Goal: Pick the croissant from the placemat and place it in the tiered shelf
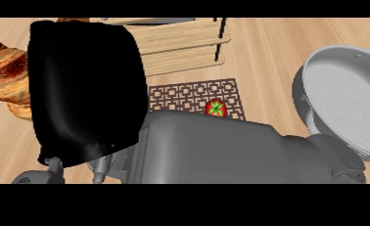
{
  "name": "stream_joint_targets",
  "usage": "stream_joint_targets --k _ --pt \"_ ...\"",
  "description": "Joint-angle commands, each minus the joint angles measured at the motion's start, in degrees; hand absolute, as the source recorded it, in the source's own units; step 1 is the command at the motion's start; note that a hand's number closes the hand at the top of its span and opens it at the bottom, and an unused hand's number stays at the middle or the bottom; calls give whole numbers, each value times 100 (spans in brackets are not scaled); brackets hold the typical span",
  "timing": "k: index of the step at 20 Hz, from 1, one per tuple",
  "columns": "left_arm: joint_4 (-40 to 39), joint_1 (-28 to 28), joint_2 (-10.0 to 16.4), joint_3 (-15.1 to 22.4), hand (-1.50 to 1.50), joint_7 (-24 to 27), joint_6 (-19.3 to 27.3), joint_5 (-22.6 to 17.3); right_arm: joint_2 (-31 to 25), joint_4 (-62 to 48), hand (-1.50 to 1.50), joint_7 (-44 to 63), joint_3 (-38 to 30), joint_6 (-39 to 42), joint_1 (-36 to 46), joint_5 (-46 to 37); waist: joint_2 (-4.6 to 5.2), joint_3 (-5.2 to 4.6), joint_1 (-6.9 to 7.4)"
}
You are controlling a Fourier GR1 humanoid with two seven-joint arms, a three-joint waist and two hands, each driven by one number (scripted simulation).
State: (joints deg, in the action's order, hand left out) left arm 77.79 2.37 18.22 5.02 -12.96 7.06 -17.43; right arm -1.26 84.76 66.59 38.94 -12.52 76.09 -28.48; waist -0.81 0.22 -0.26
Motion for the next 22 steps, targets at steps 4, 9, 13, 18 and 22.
stream_joint_targets --k 4,9,13,18,22 --pt "107 -232 -144 120 0 -137 126 115 -176 -262 150 890 -1121 655 642 46 37 -23 32" --pt "26 -55 20 -71 0 -210 -167 -66 -475 -1287 150 203 -1915 711 1224 109 77 -30 93" --pt "-292 35 16 -121 0 -17 -222 57 -742 -1848 150 -394 -2284 960 1459 223 94 -32 85" --pt "-260 26 93 -185 0 -35 -326 91 -914 -2331 150 -1121 -2573 1351 1407 480 93 -28 81" --pt "-426 166 -242 -13 0 7 -113 275 -841 -3216 150 -1785 -2725 1421 1649 480 123 -32 133"
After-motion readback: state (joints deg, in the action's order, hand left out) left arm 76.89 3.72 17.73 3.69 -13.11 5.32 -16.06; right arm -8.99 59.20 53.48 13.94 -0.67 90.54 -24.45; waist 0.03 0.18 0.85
